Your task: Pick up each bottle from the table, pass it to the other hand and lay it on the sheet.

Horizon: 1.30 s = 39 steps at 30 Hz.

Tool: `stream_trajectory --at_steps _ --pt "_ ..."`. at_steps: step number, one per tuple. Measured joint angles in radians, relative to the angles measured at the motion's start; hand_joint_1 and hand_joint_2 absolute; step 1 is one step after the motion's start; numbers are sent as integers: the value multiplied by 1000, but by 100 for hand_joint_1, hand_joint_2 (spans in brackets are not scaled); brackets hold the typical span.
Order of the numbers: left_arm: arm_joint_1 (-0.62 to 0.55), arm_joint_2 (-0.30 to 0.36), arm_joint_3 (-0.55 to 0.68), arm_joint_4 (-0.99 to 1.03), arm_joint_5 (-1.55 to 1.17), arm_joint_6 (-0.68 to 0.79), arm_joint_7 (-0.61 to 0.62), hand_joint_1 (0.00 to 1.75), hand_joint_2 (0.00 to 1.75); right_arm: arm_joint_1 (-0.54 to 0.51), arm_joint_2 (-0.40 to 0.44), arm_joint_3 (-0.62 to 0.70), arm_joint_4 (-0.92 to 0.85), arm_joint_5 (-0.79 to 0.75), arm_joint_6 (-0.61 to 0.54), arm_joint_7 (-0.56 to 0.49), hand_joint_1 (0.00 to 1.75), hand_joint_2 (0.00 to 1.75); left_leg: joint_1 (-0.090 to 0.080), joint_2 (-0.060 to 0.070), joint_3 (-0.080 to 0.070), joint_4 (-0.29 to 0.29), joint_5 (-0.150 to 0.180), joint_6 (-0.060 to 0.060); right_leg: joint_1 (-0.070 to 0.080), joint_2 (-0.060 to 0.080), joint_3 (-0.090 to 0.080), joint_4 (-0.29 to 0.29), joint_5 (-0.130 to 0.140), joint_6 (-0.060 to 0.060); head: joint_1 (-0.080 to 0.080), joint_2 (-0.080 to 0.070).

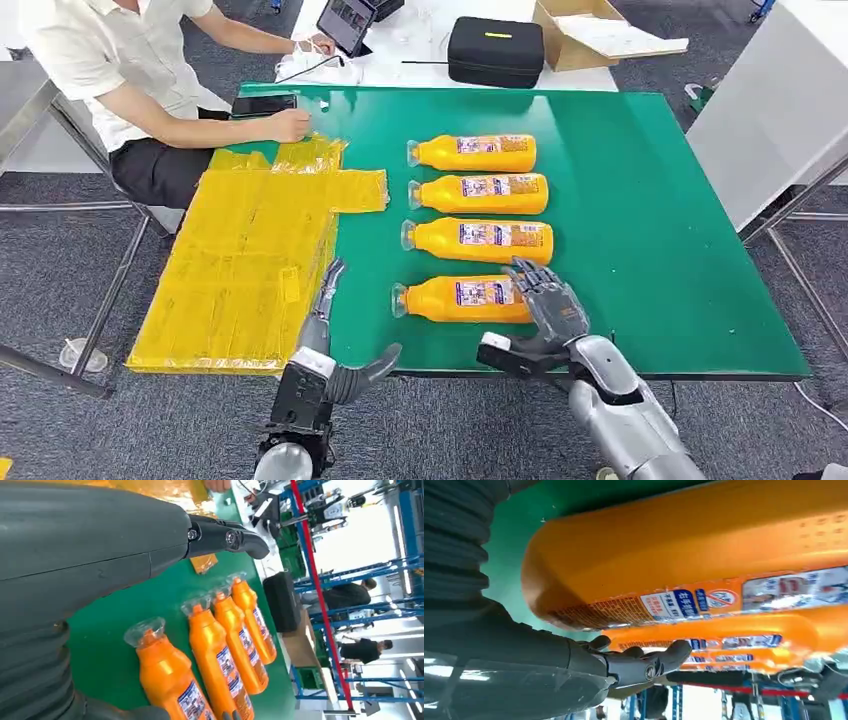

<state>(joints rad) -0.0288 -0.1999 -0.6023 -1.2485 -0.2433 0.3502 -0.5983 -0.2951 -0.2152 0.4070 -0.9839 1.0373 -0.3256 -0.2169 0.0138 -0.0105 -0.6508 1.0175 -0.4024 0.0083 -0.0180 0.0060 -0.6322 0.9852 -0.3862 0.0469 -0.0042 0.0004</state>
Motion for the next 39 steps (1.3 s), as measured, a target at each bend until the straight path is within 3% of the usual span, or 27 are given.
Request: stream_trajectory --at_steps 11,22,23,24,25,33,39 --pt "3 0 2 -21 -15 -3 12 0 175 -93 6 21 87 10 75 110 0 175 0 0 1 0 0 0 0 0 0 0 0 0 0 0" --pt "3 0 3 -27 -16 -3 13 0 175 -133 15 28 138 11 78 118 0 175 0 0 0 0 0 0 0 0 0 0 0 0 0 0" --pt "3 0 3 -27 -16 -3 13 0 175 -137 15 29 142 11 78 119 96 175 0 0 0 0 0 0 0 0 0 0 0 0 0 0" --pt "3 0 3 -27 -16 -3 13 0 175 -139 16 30 145 10 80 119 168 175 0 0 0 0 0 0 0 0 0 0 0 0 -1 0" --pt "3 0 3 -27 -16 -4 13 0 175 -143 16 30 150 5 90 117 175 175 0 0 1 0 0 0 0 0 0 0 0 0 0 0" --pt "-2 0 3 -27 -15 -12 13 0 175 -171 21 31 205 -57 154 43 175 175 0 0 1 0 0 0 0 0 1 0 0 0 0 0" --pt "-2 1 3 -27 -15 -16 13 0 175 -166 25 42 208 -93 141 8 147 175 0 0 2 0 0 0 0 0 1 0 0 0 0 0"
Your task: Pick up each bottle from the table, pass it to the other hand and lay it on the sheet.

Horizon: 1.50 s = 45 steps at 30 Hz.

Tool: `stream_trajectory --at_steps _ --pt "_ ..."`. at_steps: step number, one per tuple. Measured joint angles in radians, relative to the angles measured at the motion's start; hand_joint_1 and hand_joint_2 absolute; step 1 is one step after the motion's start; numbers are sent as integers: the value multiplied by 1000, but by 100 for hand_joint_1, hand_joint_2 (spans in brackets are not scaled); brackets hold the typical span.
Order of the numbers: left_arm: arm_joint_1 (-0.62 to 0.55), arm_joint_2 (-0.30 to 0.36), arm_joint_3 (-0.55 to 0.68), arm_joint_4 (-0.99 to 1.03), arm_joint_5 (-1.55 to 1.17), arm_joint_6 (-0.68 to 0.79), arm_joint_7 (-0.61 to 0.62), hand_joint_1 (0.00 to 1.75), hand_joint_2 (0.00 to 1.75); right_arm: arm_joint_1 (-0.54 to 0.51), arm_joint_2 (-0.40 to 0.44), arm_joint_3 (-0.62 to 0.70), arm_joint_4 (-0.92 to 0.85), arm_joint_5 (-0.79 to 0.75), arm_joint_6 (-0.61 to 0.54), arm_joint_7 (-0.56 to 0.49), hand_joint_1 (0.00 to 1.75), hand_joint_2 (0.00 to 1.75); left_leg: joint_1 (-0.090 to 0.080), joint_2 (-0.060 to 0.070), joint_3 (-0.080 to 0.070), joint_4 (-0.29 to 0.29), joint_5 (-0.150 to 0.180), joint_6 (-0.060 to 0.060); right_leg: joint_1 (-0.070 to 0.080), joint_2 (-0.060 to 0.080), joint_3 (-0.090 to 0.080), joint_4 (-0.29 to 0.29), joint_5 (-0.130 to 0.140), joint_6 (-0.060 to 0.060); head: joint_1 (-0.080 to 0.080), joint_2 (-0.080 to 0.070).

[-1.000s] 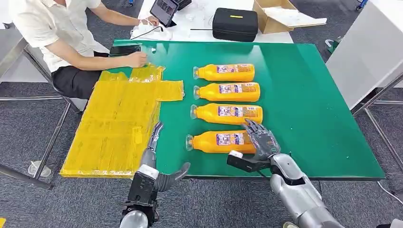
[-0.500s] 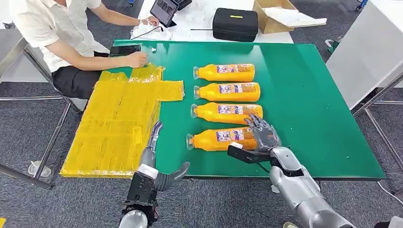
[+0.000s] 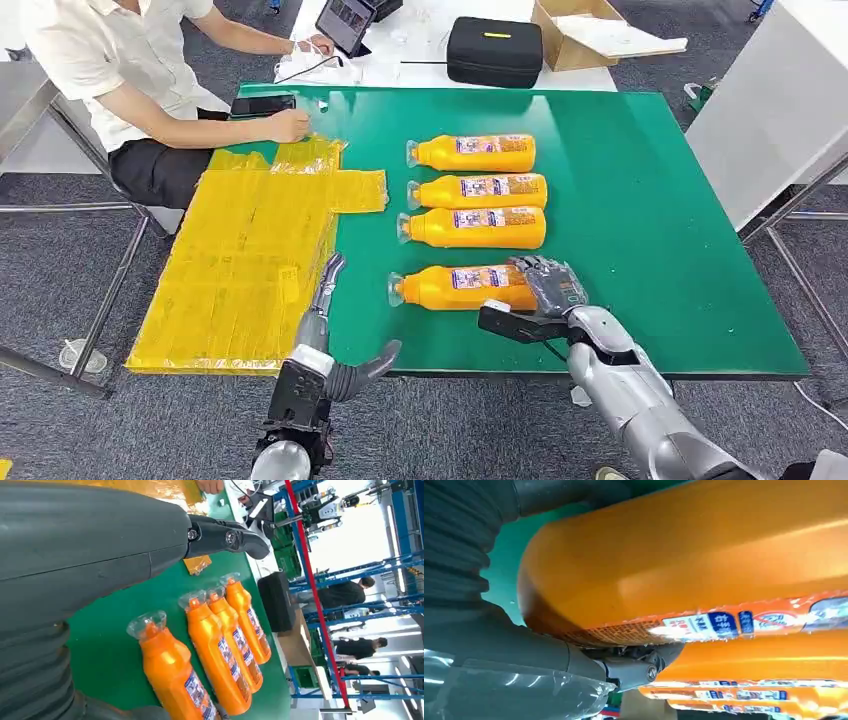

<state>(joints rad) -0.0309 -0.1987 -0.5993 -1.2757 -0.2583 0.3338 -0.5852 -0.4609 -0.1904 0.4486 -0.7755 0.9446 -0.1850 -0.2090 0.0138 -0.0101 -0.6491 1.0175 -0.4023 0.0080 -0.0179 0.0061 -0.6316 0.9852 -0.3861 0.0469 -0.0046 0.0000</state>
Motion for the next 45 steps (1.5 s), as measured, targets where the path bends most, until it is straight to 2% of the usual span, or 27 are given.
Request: stream_trajectory --at_steps 1,4,7,10,12,13,18,21,26,27,31,32,35,40,45 --pt "1 0 0 -1 0 0 0 0 175 5 2 0 0 -7 -5 -4 147 175 0 0 0 0 0 0 0 0 0 0 0 0 0 0" --pt "1 1 0 -5 0 0 -1 0 175 15 6 3 -3 -13 -14 -8 133 175 0 0 0 0 0 0 0 0 0 0 0 0 0 0" --pt "1 2 0 -8 0 0 -1 0 175 20 9 5 -6 -16 -13 -9 131 175 0 1 2 0 0 0 0 0 1 0 0 0 0 0" --pt "1 2 0 -8 0 -1 -1 0 175 25 11 5 -9 -27 -13 -14 148 175 0 1 3 0 0 0 0 0 3 0 0 0 0 0" --pt "1 2 0 -8 0 -1 -1 0 175 27 13 5 -9 -37 -12 -19 168 175 0 1 4 0 0 0 0 0 3 0 0 0 0 0" --pt "1 2 0 -8 0 -1 -1 0 175 28 14 5 -9 -50 -12 -28 164 175 0 1 4 0 0 0 0 0 4 0 0 0 0 0" --pt "4 2 7 -8 105 -39 -11 0 175 60 28 -26 -13 -208 -37 -142 175 175 0 0 4 0 0 0 0 0 4 0 0 0 0 0" --pt "19 1 21 -28 249 -100 -48 0 175 106 52 -72 -50 -324 -56 -205 175 175 0 0 3 0 0 0 0 0 3 0 0 0 0 0" --pt "49 6 37 -95 352 -153 -98 0 175 162 103 -159 -129 -448 -110 -254 171 175 0 0 0 0 0 0 0 0 0 0 0 0 0 0" --pt "56 9 38 -111 366 -159 -98 0 175 171 110 -171 -143 -457 -117 -261 162 175 0 0 0 0 0 0 0 0 1 0 0 0 0 0" --pt "84 21 43 -161 438 -194 -74 0 175 229 153 -230 -212 -504 -162 -302 154 175 0 -1 -1 0 0 0 0 0 0 0 -1 0 0 0" --pt "88 23 45 -168 462 -206 -68 0 175 240 164 -241 -228 -509 -175 -311 154 175 0 -1 -1 0 0 0 0 0 0 0 -1 0 0 0" --pt "103 29 48 -193 572 -267 -33 0 175 266 190 -261 -265 -509 -202 -315 175 175 0 0 -1 0 -1 0 0 0 0 0 -1 0 0 0" --pt "107 39 47 -201 597 -296 34 0 175 278 221 -248 -277 -484 -163 -322 175 175 1 0 -1 0 0 0 1 0 0 0 -1 -1 0 0" --pt "85 43 40 -145 596 -307 66 0 175 278 254 -160 -277 -462 -107 -334 175 175 1 0 -1 0 0 -1 1 0 -1 0 -1 -1 0 0"
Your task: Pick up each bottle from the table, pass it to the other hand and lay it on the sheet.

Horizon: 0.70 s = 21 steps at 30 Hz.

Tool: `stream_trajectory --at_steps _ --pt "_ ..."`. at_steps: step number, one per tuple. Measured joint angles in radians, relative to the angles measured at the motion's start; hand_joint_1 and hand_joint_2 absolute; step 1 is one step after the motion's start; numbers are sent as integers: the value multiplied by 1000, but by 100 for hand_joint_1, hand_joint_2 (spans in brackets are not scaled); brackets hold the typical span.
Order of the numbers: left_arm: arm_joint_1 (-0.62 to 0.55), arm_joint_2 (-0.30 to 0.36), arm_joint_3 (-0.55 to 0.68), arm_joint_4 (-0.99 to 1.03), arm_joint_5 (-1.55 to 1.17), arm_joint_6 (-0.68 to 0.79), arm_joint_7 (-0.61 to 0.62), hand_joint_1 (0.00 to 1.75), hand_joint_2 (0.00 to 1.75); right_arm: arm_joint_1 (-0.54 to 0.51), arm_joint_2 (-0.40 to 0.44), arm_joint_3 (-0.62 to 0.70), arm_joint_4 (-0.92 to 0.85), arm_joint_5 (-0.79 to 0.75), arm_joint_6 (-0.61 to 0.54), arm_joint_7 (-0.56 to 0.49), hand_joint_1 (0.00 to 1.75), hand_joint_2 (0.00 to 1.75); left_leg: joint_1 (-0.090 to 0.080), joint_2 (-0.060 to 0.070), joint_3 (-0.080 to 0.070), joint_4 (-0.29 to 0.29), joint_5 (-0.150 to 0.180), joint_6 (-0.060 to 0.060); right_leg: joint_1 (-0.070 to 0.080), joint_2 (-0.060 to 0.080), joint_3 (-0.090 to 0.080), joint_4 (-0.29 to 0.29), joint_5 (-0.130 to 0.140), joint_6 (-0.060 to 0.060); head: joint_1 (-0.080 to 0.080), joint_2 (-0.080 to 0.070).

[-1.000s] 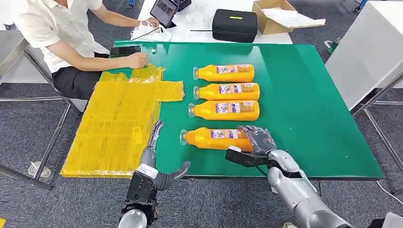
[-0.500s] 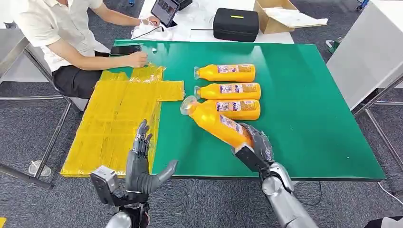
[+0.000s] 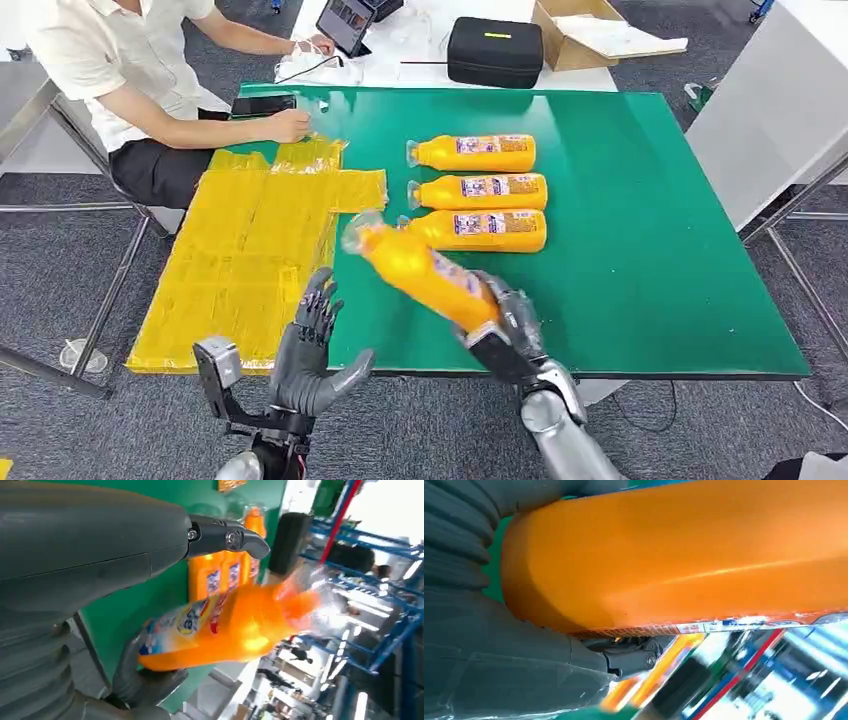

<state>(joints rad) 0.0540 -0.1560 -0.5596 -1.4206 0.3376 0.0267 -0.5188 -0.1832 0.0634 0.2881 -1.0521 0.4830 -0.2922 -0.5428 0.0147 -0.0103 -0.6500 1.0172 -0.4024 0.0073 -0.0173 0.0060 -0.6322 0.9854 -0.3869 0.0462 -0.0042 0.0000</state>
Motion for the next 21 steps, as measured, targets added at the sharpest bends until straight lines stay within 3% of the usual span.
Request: stream_trajectory --at_steps 8,10,14,17,21 --pt "-40 -9 2 77 1 -8 14 0 175 -5 22 149 0 2 26 -4 175 175 0 0 -1 0 0 0 0 0 0 0 0 0 0 0" --pt "-43 -9 3 83 0 -8 14 0 175 -6 22 162 0 -2 27 -4 161 175 0 0 -1 0 0 0 0 0 0 0 0 0 0 0" --pt "-51 -14 6 99 -14 1 11 0 175 -9 22 199 0 18 24 -24 175 175 0 0 -1 0 0 0 0 0 -1 0 0 0 0 0" --pt "-75 -22 10 117 -21 15 3 0 175 -16 21 240 0 39 -16 -27 173 175 0 0 0 0 0 0 0 0 -1 0 0 0 0 0" --pt "-82 -34 19 124 0 12 -15 0 175 -16 18 260 0 -11 16 -28 175 175 0 1 0 0 0 0 0 0 -1 0 0 0 0 0"
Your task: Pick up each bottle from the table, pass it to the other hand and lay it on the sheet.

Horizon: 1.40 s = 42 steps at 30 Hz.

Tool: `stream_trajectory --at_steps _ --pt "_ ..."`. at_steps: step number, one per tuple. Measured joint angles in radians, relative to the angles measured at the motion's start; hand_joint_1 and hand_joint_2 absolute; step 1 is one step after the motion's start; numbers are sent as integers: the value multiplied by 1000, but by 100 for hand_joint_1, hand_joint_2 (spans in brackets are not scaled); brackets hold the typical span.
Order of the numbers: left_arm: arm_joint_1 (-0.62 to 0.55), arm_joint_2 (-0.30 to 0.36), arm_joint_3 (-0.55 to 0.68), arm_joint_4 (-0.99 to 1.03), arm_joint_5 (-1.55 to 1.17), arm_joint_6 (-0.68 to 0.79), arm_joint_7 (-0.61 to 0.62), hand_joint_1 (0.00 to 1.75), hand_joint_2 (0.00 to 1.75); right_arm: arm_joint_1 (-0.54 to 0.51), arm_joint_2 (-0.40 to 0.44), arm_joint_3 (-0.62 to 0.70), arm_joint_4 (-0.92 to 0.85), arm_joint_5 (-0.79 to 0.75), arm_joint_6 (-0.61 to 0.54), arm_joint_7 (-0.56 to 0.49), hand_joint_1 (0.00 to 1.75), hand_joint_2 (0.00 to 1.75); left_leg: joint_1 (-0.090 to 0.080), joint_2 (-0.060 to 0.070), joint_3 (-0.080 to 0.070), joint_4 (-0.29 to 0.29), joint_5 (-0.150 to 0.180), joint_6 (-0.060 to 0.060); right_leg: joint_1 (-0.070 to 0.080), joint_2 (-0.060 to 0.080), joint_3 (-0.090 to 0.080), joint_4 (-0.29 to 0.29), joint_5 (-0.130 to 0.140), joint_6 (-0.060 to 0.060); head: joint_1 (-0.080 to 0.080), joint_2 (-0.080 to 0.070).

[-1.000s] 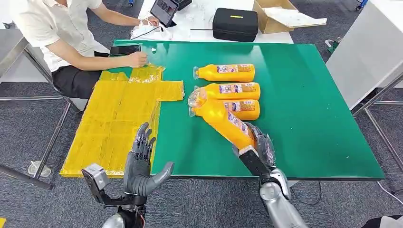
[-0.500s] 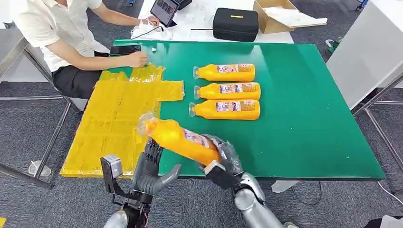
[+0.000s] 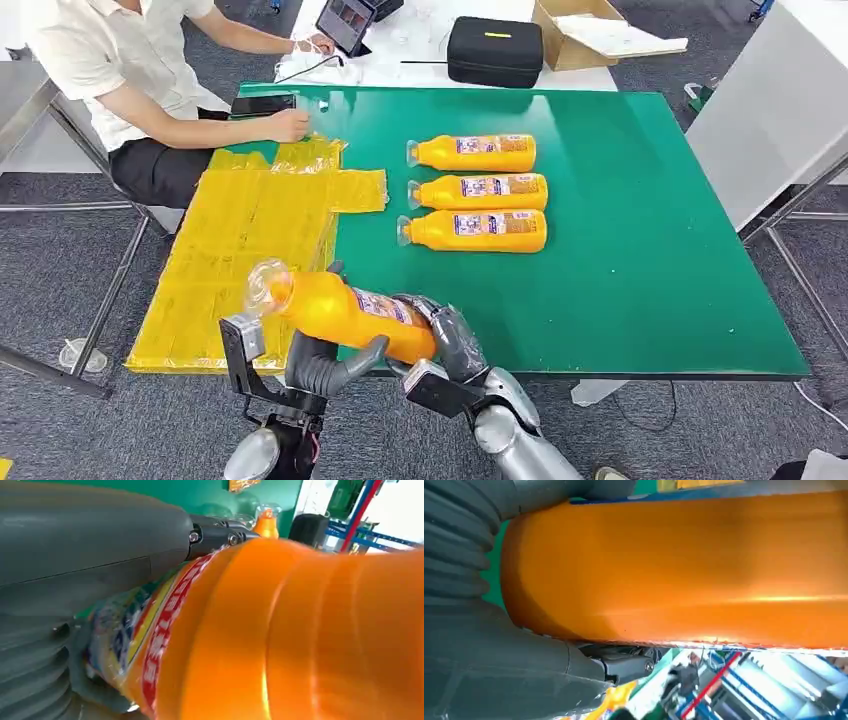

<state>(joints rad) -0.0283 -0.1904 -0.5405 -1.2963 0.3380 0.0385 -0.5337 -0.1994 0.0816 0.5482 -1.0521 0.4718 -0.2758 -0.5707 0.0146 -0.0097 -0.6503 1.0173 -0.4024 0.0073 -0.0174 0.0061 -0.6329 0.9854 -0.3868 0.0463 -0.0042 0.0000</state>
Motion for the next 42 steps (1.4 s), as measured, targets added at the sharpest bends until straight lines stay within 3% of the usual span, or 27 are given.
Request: stream_trajectory --at_steps 2,3,4,6,7,8,19,20,26,29,31,33,37,39,42 --pt "-2 -2 2 0 27 -32 -7 2 175 -1 0 6 2 -23 26 2 175 175 0 0 0 0 0 0 0 0 0 0 0 0 0 0" --pt "-2 -3 4 -2 54 -59 -6 30 175 -3 0 8 5 -36 40 2 175 175 0 -1 0 0 0 0 0 0 0 0 0 0 0 0" --pt "-2 -3 6 -3 79 -84 -1 175 175 -6 0 9 10 -46 57 -3 148 175 0 -1 0 0 0 0 0 0 0 0 0 0 0 0" --pt "-5 -6 9 -3 127 -125 4 175 175 -10 2 14 20 -70 93 -19 143 175 0 0 0 0 0 0 0 0 0 0 0 0 0 0" --pt "-7 -7 12 -3 147 -139 4 175 175 -13 3 17 25 -78 108 -23 28 175 0 0 0 0 0 0 0 0 0 0 0 0 0 0" --pt "-8 -9 15 -3 161 -148 4 175 175 -16 5 19 29 -84 114 -23 0 175 0 0 0 0 0 0 0 0 0 0 0 0 0 0" --pt "-7 -10 47 -21 226 -217 10 175 175 -27 13 33 101 -115 157 -11 0 175 0 0 0 0 0 0 0 0 0 0 0 0 0 0" --pt "-7 -10 47 -22 230 -218 13 175 175 -26 15 32 106 -115 150 -11 0 0 0 0 0 0 0 0 0 0 0 0 0 0 0 0" --pt "-5 -11 48 -29 163 -113 -3 175 175 -2 18 27 114 -112 79 -5 0 0 0 -1 0 0 0 0 0 0 0 0 0 0 0 0" --pt "-3 -12 50 -40 10 75 -61 175 175 42 20 2 94 -99 -61 -24 0 0 0 -1 -1 0 0 0 0 0 0 0 0 0 0 0" --pt "2 -11 51 -56 -135 227 -85 175 175 82 21 -40 54 -61 -262 -60 0 0 0 -1 -1 0 0 0 0 0 0 0 0 0 0 0" --pt "10 -6 57 -74 -194 287 -85 175 175 111 21 -81 13 -44 -370 -72 0 0 0 -1 -1 0 -1 0 0 0 0 0 0 0 0 0" --pt "14 2 61 -92 -321 396 -90 175 175 166 32 -177 -83 30 -406 -108 0 0 0 -1 -1 0 -1 0 0 0 -1 0 0 0 0 0" --pt "10 25 65 -92 -533 537 -66 175 175 215 69 -291 -237 72 -414 -124 0 0 0 -2 -2 0 0 0 0 0 -1 0 0 0 0 0" --pt "0 69 96 -89 -741 589 12 175 175 253 101 -437 -465 101 -423 -127 0 0 0 -2 -1 0 0 -1 0 0 0 0 -1 -1 0 0"
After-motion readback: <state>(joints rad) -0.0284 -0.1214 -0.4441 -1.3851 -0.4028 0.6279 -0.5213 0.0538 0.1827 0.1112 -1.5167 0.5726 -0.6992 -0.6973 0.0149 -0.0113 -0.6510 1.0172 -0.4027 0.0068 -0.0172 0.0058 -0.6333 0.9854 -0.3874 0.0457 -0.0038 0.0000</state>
